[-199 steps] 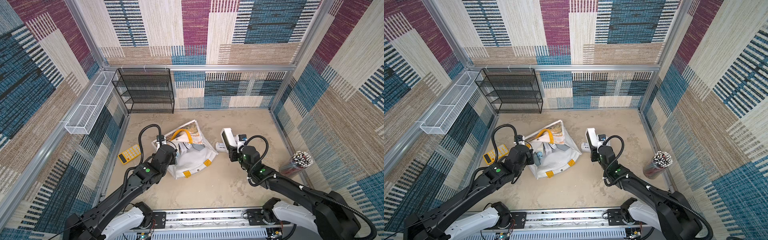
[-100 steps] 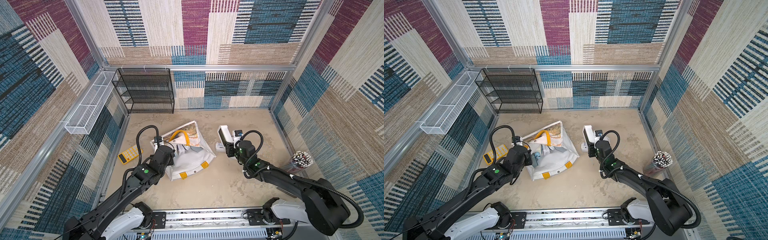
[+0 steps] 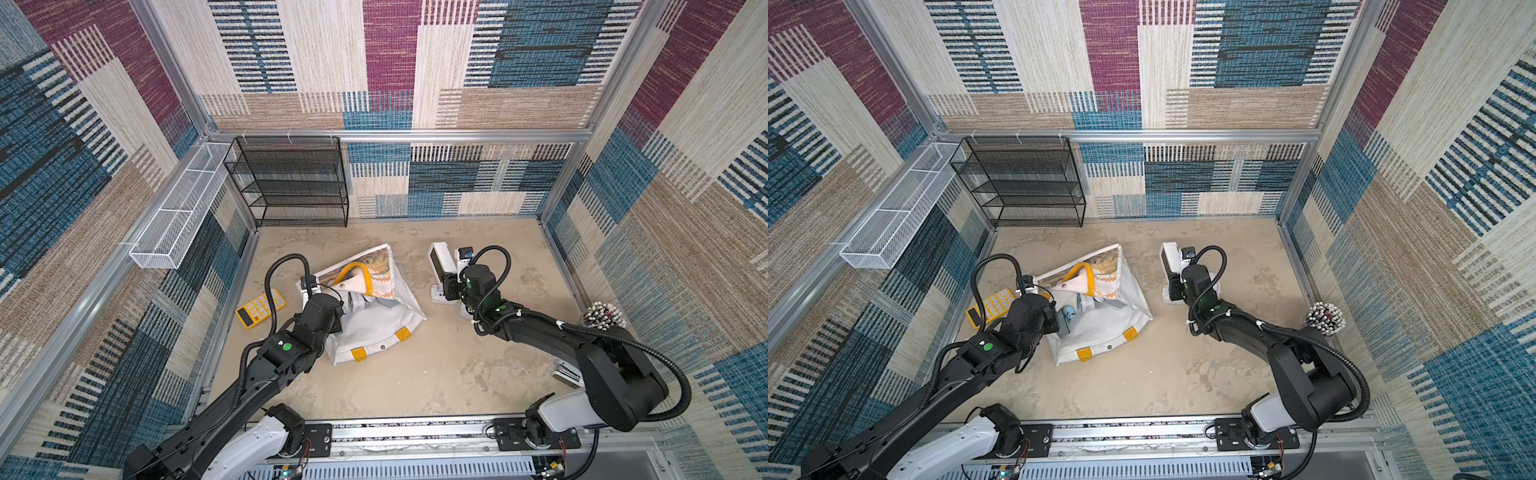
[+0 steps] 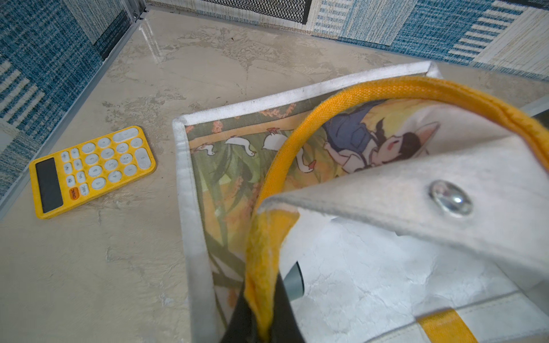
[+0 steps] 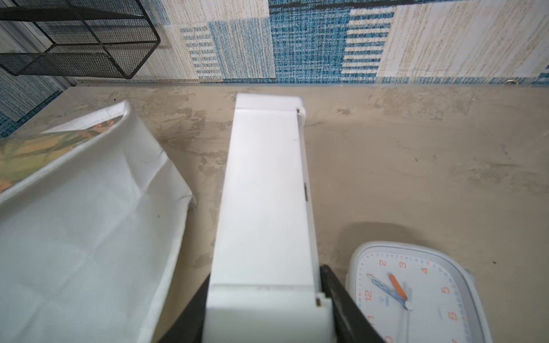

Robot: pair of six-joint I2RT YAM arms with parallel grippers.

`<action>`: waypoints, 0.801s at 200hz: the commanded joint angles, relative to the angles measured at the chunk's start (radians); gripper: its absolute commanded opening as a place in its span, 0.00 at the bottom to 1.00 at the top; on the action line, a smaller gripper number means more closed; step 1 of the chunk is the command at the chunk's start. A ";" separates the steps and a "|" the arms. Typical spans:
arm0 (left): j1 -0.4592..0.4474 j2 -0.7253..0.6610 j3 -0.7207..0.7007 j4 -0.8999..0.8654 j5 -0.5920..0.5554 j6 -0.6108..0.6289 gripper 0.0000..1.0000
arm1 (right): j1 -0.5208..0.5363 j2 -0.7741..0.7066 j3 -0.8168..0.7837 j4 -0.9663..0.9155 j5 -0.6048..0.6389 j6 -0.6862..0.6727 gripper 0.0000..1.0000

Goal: Take the alarm clock out of the canvas bag
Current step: Place the alarm at the center of the board.

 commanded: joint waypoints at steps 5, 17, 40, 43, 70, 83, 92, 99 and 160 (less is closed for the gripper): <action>0.009 -0.005 -0.005 -0.038 -0.017 -0.013 0.00 | -0.004 0.039 0.042 0.021 0.019 0.000 0.28; 0.012 -0.007 -0.006 -0.038 -0.016 -0.013 0.00 | -0.008 0.059 0.058 0.015 0.029 0.000 0.28; 0.017 -0.009 -0.008 -0.038 -0.010 -0.011 0.00 | -0.022 0.100 0.088 0.006 0.039 0.005 0.27; 0.017 -0.010 -0.007 -0.037 -0.011 -0.011 0.00 | -0.023 0.106 0.092 0.004 0.040 0.005 0.27; 0.020 -0.009 -0.006 -0.037 -0.005 -0.006 0.00 | -0.038 0.161 0.137 -0.018 0.059 -0.003 0.27; 0.020 -0.011 -0.003 -0.037 -0.005 -0.003 0.00 | -0.045 0.188 0.159 -0.029 0.066 -0.007 0.27; 0.021 -0.009 -0.002 -0.036 -0.005 -0.001 0.00 | -0.051 0.209 0.177 -0.040 0.071 -0.008 0.27; 0.022 -0.008 -0.002 -0.035 -0.005 0.001 0.00 | -0.056 0.225 0.189 -0.048 0.070 -0.009 0.27; 0.023 -0.003 0.006 -0.031 0.002 0.004 0.00 | -0.083 0.313 0.246 -0.073 0.077 -0.007 0.28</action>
